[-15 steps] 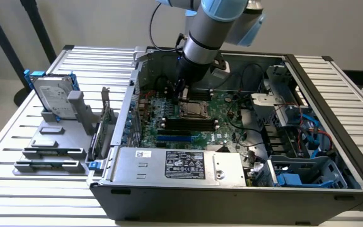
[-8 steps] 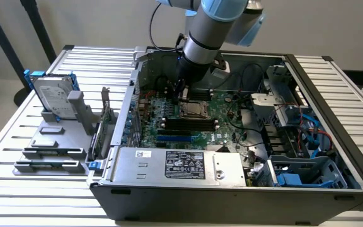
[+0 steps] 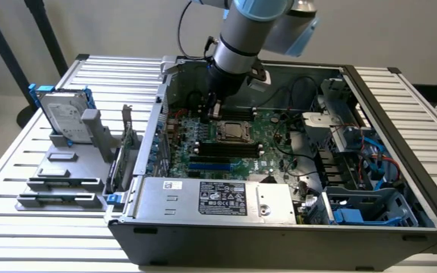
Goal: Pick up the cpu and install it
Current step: 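Install the first cpu locking lever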
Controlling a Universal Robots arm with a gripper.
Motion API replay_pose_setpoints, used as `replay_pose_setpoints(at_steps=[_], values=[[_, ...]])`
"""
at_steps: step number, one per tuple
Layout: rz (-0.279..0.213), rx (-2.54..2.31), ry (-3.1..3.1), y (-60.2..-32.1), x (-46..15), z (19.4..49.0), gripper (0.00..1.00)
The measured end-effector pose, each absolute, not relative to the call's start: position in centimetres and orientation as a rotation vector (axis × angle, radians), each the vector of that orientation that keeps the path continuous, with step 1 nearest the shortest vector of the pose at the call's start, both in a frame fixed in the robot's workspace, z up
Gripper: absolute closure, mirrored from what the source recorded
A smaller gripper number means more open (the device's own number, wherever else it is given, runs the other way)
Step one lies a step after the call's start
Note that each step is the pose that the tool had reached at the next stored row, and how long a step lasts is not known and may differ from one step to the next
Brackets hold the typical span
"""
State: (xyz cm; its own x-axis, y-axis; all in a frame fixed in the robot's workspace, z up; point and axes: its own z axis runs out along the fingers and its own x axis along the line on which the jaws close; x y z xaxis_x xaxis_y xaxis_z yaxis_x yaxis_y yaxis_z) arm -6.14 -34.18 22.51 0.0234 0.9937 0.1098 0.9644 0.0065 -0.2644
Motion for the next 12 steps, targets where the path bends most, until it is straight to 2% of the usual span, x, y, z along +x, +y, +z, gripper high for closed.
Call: replay_pose_setpoints(at_steps=[6,12], values=[[0.137,-2.031,-2.007,-34.2,-7.2,24.6,0.89],[0.119,-2.110,-1.919,-34.2,-7.3,24.9,0.89]])
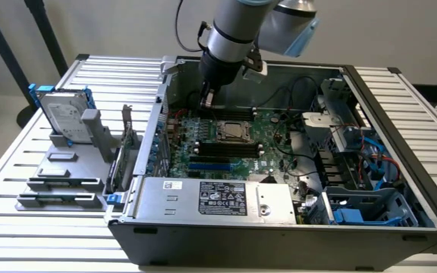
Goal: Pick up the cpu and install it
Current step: 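Install the first cpu locking lever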
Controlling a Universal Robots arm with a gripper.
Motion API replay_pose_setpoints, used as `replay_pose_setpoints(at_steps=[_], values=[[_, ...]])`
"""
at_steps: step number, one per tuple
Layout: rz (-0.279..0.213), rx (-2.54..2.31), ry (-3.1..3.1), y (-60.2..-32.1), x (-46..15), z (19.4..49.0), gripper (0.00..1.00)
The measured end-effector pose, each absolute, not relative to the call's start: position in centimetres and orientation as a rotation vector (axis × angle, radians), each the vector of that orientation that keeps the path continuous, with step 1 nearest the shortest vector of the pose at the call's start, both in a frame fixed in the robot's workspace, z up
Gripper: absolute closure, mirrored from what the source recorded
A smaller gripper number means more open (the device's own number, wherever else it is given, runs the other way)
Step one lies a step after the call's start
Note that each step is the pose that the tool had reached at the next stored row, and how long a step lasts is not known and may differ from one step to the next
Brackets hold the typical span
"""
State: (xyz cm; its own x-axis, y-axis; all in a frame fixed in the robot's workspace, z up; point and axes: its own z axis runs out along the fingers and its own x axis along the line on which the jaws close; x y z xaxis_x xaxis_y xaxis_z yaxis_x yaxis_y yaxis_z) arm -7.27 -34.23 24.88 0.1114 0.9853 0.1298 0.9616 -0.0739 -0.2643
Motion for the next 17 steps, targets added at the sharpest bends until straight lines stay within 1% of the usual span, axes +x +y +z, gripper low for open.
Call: replay_pose_setpoints(at_steps=[10,17], values=[[0.082,-2.270,-1.718,-34.23,-7.27,24.74,0.89],[0.069,-2.311,-1.657,-34.23,-7.88,24.70,0.89]])
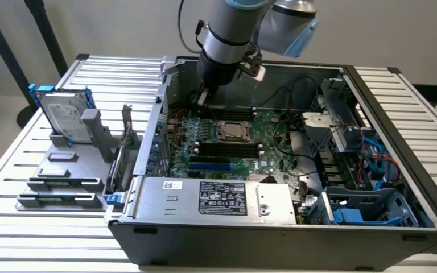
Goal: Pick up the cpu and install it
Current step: 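Install the first cpu locking lever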
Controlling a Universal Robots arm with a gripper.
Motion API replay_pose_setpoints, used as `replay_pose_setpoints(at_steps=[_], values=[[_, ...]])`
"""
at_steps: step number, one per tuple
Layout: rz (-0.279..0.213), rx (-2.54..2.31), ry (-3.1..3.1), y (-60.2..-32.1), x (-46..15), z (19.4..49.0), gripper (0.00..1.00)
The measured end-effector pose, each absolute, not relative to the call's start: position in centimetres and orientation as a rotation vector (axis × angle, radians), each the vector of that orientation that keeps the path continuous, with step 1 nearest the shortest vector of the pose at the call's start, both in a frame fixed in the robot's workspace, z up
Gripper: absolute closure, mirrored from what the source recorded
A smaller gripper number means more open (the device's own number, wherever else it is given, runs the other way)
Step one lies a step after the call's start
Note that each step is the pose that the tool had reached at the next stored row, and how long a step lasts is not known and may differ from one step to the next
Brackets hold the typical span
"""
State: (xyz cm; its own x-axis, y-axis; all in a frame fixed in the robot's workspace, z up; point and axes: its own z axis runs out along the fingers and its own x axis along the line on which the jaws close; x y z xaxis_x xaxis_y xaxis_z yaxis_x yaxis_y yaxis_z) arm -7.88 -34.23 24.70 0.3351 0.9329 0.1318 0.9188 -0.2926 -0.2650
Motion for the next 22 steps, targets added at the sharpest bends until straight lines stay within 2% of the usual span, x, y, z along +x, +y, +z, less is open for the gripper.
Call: replay_pose_setpoints(at_steps=[8,22], values=[[0.044,-2.308,-1.628,-34.2,-9.6,24.7,0.89],[-0.035,-2.424,-1.380,-34.2,-9.7,23.7,0.89]])
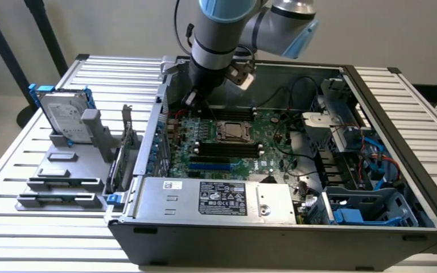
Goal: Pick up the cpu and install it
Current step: 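Install the first cpu locking lever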
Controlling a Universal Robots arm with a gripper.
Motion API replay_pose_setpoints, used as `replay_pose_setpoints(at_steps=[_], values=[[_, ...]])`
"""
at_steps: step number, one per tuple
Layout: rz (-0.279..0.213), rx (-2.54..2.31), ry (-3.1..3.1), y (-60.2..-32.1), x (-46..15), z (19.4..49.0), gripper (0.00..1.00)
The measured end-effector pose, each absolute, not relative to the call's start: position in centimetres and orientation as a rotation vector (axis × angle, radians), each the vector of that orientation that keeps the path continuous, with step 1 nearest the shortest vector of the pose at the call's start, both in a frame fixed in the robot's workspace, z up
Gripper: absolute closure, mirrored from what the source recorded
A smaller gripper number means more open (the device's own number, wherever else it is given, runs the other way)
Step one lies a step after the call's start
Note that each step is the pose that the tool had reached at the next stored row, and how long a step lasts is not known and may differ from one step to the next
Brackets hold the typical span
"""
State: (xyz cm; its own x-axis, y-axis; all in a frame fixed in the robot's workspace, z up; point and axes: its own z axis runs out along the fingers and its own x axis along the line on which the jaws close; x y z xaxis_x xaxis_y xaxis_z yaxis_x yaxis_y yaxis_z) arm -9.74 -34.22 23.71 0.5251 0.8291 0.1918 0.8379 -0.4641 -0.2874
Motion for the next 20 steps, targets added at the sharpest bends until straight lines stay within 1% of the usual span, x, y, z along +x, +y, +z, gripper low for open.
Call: replay_pose_setpoints(at_steps=[9,16,20], values=[[-0.083,-2.428,-1.286,-34.42,-9.75,24.23,0.89],[-0.096,-2.422,-1.269,-35.06,-9.75,24.38,0.89],[-0.117,-2.419,-1.268,-35.14,-9.72,24.37,0.89]])
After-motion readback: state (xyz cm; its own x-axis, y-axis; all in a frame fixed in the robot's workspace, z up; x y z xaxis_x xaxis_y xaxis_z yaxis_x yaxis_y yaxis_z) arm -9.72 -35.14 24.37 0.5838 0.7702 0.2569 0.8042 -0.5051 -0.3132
